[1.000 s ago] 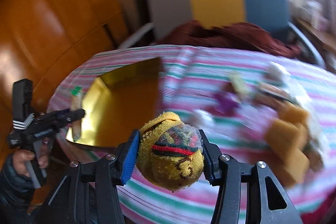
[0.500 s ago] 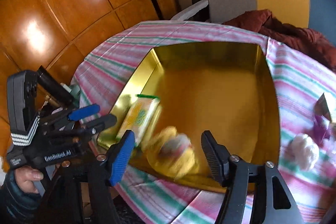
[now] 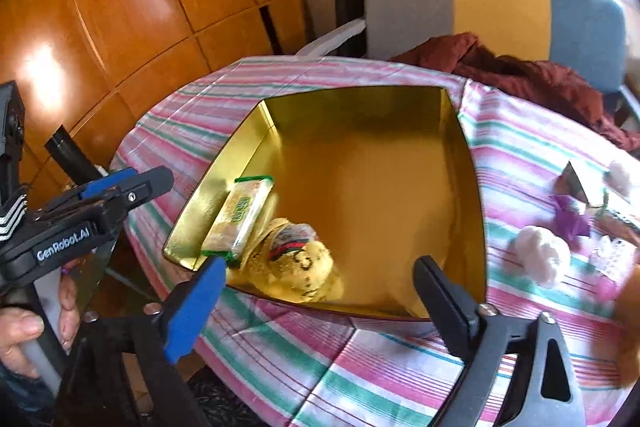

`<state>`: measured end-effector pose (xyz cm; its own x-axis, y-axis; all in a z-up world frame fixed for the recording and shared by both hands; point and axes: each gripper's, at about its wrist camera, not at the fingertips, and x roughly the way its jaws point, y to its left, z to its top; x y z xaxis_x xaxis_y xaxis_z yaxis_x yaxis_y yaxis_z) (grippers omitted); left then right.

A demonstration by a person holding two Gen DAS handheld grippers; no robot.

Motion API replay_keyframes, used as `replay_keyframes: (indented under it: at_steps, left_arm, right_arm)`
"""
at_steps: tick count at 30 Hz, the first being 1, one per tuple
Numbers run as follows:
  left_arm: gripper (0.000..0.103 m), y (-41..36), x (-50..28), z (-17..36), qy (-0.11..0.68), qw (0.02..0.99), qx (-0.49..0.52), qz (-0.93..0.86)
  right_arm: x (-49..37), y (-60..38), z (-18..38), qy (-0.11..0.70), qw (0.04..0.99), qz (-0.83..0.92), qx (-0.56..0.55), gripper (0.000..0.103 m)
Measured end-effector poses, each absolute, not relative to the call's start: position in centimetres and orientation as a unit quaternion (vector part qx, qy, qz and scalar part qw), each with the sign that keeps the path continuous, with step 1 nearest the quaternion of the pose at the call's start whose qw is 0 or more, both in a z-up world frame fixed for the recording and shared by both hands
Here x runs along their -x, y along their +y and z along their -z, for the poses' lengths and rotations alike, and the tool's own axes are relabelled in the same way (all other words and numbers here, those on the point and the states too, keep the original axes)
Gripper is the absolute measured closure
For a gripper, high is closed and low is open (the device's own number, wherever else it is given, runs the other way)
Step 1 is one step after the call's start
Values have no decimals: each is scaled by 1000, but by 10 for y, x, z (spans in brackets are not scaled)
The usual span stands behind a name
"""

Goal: Organize objects
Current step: 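Carry both items to the gold tray and open both tools to drop them, then grasp the plastic-wrapped white ball with the left tool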

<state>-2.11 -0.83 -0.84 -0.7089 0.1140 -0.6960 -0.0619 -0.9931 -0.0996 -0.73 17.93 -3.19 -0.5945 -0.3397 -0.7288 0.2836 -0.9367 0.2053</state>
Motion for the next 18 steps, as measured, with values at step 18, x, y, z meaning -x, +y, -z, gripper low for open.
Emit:
replay_keyframes:
  at_steps: [18]
  left_arm:
    - [36, 21, 16, 4, -2, 75, 386, -919]
  right_arm:
    - [-8, 219, 25, -49, 112, 918, -378, 0]
